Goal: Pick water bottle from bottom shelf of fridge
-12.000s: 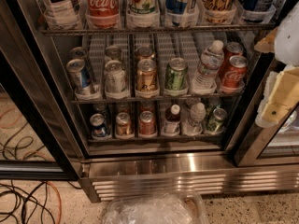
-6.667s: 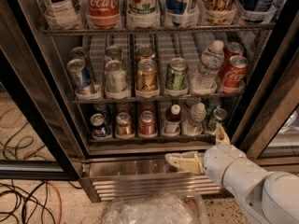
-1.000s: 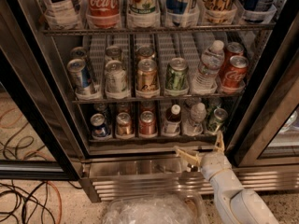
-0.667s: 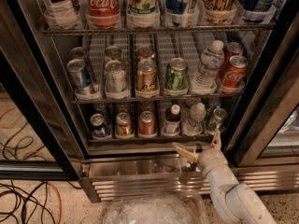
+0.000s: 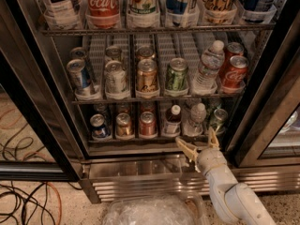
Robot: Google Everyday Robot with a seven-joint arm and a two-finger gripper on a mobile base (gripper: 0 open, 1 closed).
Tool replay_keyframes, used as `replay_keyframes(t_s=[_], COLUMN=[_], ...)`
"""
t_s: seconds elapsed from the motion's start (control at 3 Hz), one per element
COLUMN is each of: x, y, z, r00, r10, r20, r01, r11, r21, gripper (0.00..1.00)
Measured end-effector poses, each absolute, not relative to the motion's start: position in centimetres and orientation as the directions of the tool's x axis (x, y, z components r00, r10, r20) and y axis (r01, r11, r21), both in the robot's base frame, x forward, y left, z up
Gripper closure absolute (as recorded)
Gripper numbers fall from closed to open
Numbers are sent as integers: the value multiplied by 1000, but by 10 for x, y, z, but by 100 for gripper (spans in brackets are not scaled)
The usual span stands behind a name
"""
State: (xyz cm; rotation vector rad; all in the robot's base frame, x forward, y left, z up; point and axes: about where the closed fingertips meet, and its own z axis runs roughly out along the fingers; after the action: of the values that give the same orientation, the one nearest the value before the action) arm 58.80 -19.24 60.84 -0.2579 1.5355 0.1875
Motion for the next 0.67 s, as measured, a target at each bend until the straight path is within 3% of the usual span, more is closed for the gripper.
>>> replay_keyframes(t_s=[0.33, 0.67], x=[588, 588], y=[-192, -192], z=[608, 608], r00=[30, 30], r10=[-41, -41], r20=[-999, -999], r01=[-280, -280], r11=[959, 959], r21=[-48, -48], gripper=[42, 38])
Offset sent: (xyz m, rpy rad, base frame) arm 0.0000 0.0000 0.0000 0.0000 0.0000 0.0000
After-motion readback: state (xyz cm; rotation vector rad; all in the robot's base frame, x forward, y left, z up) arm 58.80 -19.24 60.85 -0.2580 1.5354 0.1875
